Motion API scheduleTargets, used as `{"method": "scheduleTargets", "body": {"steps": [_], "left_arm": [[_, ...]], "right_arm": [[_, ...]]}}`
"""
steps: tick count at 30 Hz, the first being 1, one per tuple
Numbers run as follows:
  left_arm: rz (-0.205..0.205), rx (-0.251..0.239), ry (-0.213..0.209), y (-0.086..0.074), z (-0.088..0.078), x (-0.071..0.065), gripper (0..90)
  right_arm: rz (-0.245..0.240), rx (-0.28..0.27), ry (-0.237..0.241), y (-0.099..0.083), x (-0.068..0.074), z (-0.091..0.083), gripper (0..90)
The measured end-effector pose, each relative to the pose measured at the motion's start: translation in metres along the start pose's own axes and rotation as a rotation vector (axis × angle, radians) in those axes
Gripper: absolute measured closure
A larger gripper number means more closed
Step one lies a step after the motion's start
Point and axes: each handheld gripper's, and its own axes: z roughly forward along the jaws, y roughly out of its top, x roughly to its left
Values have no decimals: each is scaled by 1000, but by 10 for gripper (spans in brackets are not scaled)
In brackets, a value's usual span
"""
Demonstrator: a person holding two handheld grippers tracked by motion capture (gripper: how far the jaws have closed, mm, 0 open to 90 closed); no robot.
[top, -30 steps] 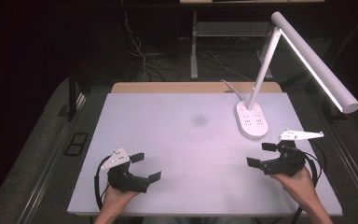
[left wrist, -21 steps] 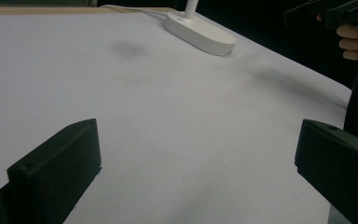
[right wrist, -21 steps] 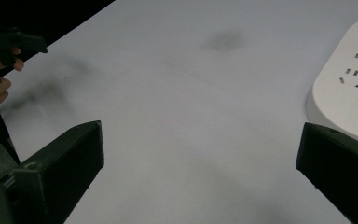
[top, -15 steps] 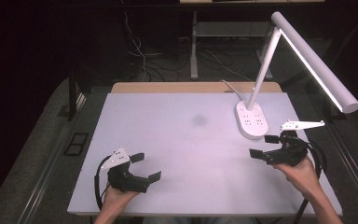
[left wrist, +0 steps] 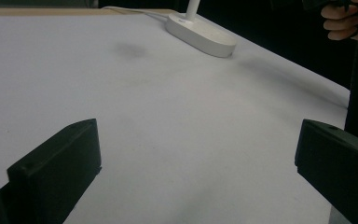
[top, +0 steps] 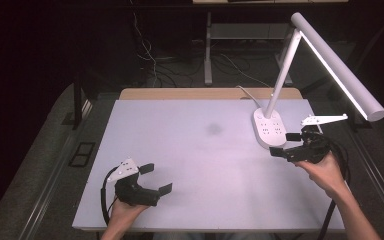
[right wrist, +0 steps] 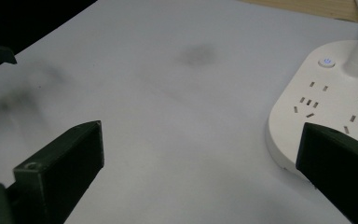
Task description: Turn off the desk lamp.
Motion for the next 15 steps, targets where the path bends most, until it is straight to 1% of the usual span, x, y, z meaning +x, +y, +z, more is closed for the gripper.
{"method": "scheduleTargets", "body": {"steps": [3,7,8,11,12,13,15], "left_arm": [[-2,-3,0,0,0,0,0],[-2,-1,0,0,0,1,0],[-2,-1,0,0,0,1,0],[-1,2,-2,0,0,1,0],[-1,2,-2,0,0,1,0],[-1,2,-2,0,0,1,0],[-2,2,-2,0,0,1,0]], "right_arm": [[3,-2,-5,4,-7,1,8],[9,-6,-23,11,-15,-1,7],[9,-6,-23,11,-15,-1,7],[15,-18,-30,17,-22,-2,7],[15,-18,-30,17,-22,-2,7],[16,-18,-34,20,-26,-3,8],[18,-17,-38,23,-30,-2,7]]}}
